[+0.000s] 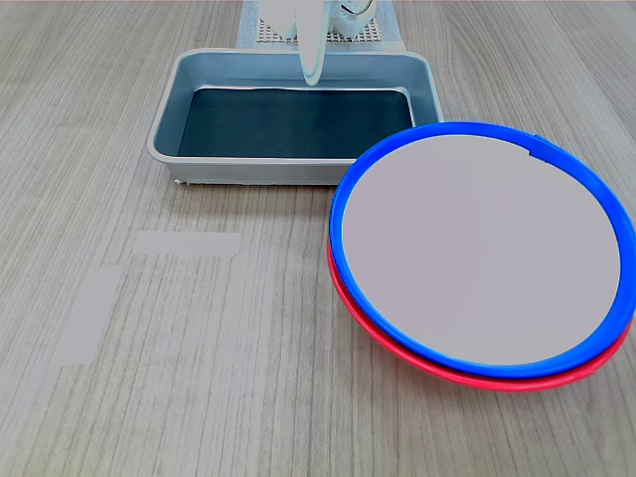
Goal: Lift the stacked dish and set it down on the table.
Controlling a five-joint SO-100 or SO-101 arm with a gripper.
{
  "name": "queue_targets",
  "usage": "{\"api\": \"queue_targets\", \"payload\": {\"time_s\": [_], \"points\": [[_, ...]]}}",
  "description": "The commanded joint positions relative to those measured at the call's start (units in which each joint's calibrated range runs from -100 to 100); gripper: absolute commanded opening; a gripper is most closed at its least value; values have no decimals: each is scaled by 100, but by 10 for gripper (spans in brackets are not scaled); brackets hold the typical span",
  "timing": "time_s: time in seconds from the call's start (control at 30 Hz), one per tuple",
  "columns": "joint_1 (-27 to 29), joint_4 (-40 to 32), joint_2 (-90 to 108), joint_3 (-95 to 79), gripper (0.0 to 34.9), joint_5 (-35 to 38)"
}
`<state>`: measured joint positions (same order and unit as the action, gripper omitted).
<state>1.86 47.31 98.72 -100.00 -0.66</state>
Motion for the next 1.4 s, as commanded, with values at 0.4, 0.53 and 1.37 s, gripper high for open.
{"api": "queue_targets", "payload": {"time_s": [0.4,0.53,1.37], "points": [[35,19,34,0,3,10],[35,19,34,0,3,10],[-2,94,0,18,3,-49]]}}
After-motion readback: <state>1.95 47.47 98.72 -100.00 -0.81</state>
